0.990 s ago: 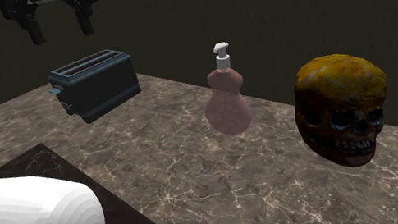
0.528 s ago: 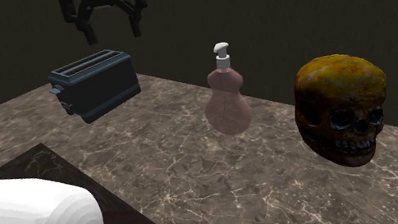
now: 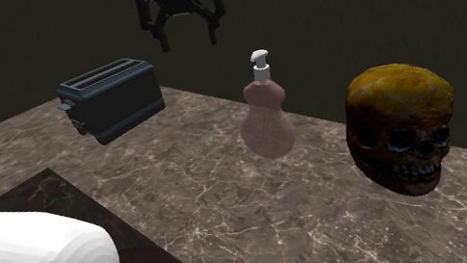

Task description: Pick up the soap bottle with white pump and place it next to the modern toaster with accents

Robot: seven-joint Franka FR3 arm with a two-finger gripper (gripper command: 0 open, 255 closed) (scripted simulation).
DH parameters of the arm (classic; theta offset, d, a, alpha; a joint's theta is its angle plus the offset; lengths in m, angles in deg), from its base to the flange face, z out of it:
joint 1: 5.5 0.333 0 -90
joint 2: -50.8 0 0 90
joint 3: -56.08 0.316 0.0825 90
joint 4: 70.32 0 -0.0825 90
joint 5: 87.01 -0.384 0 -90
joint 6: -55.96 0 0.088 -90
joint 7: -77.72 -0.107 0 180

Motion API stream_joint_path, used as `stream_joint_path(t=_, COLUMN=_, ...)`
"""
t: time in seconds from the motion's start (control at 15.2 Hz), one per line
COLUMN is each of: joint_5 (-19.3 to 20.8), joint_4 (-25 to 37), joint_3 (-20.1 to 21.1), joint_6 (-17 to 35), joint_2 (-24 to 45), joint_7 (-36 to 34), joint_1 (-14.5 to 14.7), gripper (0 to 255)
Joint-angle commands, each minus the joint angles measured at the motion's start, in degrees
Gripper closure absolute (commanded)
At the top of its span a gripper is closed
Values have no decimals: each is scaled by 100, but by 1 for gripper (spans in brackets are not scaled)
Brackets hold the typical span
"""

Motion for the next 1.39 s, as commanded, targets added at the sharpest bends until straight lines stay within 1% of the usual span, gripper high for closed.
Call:
stream_joint_path(t=0.0, joint_5=8, joint_4=181, joint_3=-165, joint_6=224, joint_2=361, joint_7=209, joint_1=-57, gripper=0)
stream_joint_path(t=0.4, joint_5=-167, joint_4=1000, joint_3=-553, joint_6=643, joint_2=1502, joint_7=791, joint_1=-205, gripper=0)
stream_joint_path(t=0.73, joint_5=-479, joint_4=1895, joint_3=-786, joint_6=824, joint_2=2531, joint_7=1296, joint_1=-391, gripper=0)
stream_joint_path(t=0.79, joint_5=-508, joint_4=1974, joint_3=-795, joint_6=830, joint_2=2614, joint_7=1335, joint_1=-414, gripper=0)
stream_joint_path(t=1.25, joint_5=-545, joint_4=1537, joint_3=-798, joint_6=1389, joint_2=2741, joint_7=1360, joint_1=-434, gripper=0)
stream_joint_path(t=1.32, joint_5=-544, joint_4=1536, joint_3=-798, joint_6=1390, joint_2=2739, joint_7=1360, joint_1=-434, gripper=0)
